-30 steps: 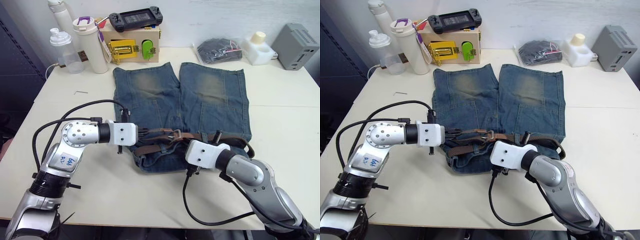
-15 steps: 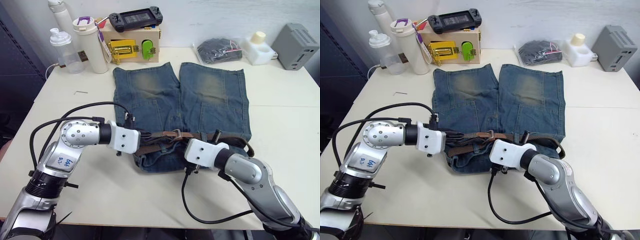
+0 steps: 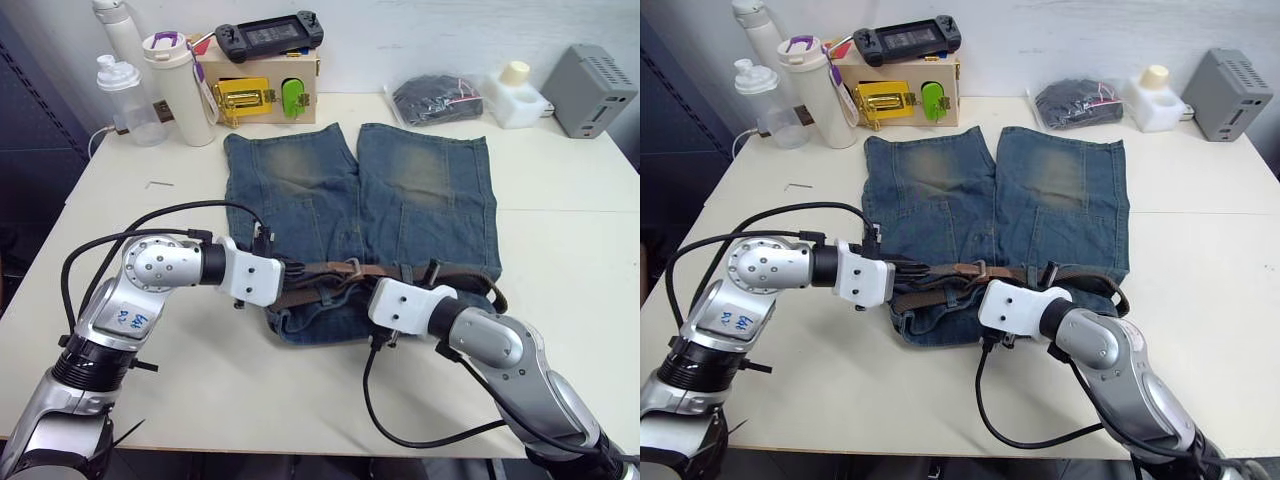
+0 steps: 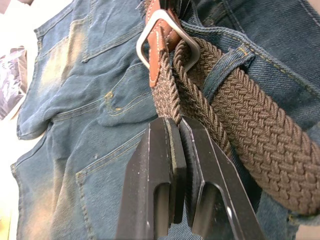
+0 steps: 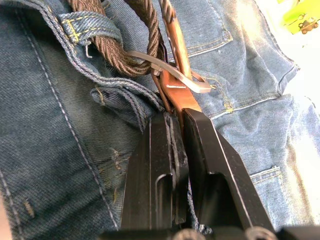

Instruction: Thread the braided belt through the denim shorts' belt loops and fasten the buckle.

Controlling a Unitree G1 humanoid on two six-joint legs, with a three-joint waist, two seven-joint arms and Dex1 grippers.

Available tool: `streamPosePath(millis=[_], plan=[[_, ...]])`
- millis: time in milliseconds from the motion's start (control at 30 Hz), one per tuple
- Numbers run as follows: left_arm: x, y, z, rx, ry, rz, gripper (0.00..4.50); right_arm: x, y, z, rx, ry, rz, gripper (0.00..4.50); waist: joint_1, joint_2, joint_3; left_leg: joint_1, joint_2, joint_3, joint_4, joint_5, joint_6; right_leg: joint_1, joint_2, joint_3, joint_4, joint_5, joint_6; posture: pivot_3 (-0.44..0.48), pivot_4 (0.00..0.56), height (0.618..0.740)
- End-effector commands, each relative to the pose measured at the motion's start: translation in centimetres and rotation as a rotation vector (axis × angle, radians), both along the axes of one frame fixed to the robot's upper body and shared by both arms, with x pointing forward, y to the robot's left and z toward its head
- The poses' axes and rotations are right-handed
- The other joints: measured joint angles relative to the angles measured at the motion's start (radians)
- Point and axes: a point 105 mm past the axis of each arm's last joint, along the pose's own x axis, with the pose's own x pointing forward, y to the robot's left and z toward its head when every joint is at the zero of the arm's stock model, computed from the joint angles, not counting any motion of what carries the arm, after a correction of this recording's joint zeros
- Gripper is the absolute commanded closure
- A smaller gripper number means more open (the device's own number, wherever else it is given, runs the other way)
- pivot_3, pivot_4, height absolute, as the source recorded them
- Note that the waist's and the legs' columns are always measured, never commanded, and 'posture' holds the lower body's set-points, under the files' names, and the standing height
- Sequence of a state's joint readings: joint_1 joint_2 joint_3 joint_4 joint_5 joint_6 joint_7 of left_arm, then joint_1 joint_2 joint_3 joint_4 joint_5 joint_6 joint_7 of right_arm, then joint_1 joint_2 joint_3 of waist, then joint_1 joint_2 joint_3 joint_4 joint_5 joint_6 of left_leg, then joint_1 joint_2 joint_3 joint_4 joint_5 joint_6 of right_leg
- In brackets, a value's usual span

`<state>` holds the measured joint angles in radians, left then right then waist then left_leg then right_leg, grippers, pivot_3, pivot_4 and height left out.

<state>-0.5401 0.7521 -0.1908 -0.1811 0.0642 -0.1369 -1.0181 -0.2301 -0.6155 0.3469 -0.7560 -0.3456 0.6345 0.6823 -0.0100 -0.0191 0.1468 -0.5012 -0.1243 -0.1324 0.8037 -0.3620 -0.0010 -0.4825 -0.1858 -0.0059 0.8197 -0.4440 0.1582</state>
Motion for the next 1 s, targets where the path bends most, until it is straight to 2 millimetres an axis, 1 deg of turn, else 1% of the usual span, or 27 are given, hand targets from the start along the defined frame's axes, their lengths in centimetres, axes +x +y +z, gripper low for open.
streamPosePath(millis=[33,100,200,300,467,567,667,767,900,967,1000], plan=[[0.0,-0.4,0.0,0.008,-0.021,-0.016,4.50,-0.6,0.6,0.7,0.009,-0.032,0.038,4.45,0.000,0.000,0.000,0.000,0.000,0.000,0.000,0.000,0.000,0.000,0.000,0.000,0.000,0.000,0.000,0.000,0.150,0.645],[0.1,-0.7,-0.1,0.003,-0.021,-0.024,4.50,-0.6,0.7,0.7,0.009,-0.035,0.041,4.45,0.000,0.000,0.000,-0.001,0.000,0.000,0.001,0.000,0.000,-0.001,0.000,0.000,0.000,0.000,0.000,0.000,0.150,0.645],[0.3,-1.8,0.1,-0.029,-0.026,-0.049,4.50,-0.6,0.9,0.8,0.011,-0.038,0.047,4.45,0.000,0.000,0.000,-0.002,0.000,0.000,0.002,0.000,0.000,-0.001,0.000,0.000,0.001,0.000,0.000,0.000,0.150,0.645],[0.4,-2.7,0.0,-0.040,-0.029,-0.076,4.50,-0.6,1.0,0.8,0.008,-0.039,0.054,4.45,-0.003,0.000,0.000,-0.007,-0.001,-0.002,0.005,0.000,0.000,-0.004,0.000,0.000,0.002,0.000,0.000,0.000,0.150,0.645],[0.6,-4.5,0.6,-0.084,-0.048,-0.117,4.50,-0.7,1.2,0.8,0.004,-0.038,0.063,4.45,-0.009,-0.001,-0.001,-0.008,-0.001,-0.003,0.006,0.000,0.000,-0.005,0.000,-0.001,0.006,0.000,0.000,0.000,0.150,0.645],[0.7,-5.3,0.3,-0.107,-0.022,-0.123,4.50,-0.7,1.2,0.8,0.003,-0.042,0.063,4.45,-0.017,-0.001,-0.001,-0.008,-0.002,-0.003,0.006,0.000,0.000,-0.005,0.000,-0.001,0.010,0.000,0.000,0.000,0.150,0.645],[1.3,-6.7,0.2,-0.175,0.013,-0.119,4.50,-0.8,1.3,0.6,-0.004,-0.039,0.073,4.45,-0.017,-0.001,-0.001,-0.008,-0.002,-0.003,0.007,0.000,0.000,-0.006,0.000,-0.001,0.010,0.000,0.000,0.000,0.150,0.645],[1.4,-7.9,-0.5,-0.196,0.053,-0.134,4.50,-1.0,1.4,0.4,-0.010,-0.021,0.085,4.45,-0.018,-0.001,-0.001,-0.009,-0.003,-0.004,0.008,0.000,0.001,-0.007,0.000,-0.001,0.011,0.000,0.000,0.000,0.150,0.645],[1.6,-8.9,-1.3,-0.230,0.102,-0.138,4.50,-1.5,1.1,-0.3,-0.012,0.042,0.087,4.45,-0.016,-0.001,-0.001,-0.009,-0.004,-0.004,0.012,-0.002,0.002,-0.007,0.000,-0.001,0.014,0.000,0.000,0.000,0.150,0.645],[1.7,-9.2,-2.1,-0.240,0.127,-0.131,4.50,-1.9,0.8,-0.8,0.019,0.112,0.079,3.63,-0.014,-0.002,-0.002,-0.010,-0.004,-0.004,0.014,-0.002,0.003,-0.007,0.000,-0.001,0.015,0.000,0.000,0.000,0.150,0.645],[1.8,-9.4,-2.5,-0.241,0.136,-0.126,4.50,-2.1,0.5,-1.0,0.039,0.153,0.068,3.30,-0.013,-0.002,-0.002,-0.010,-0.004,-0.004,0.015,-0.003,0.003,-0.007,0.000,0.000,0.015,0.000,0.000,0.000,0.150,0.645]])
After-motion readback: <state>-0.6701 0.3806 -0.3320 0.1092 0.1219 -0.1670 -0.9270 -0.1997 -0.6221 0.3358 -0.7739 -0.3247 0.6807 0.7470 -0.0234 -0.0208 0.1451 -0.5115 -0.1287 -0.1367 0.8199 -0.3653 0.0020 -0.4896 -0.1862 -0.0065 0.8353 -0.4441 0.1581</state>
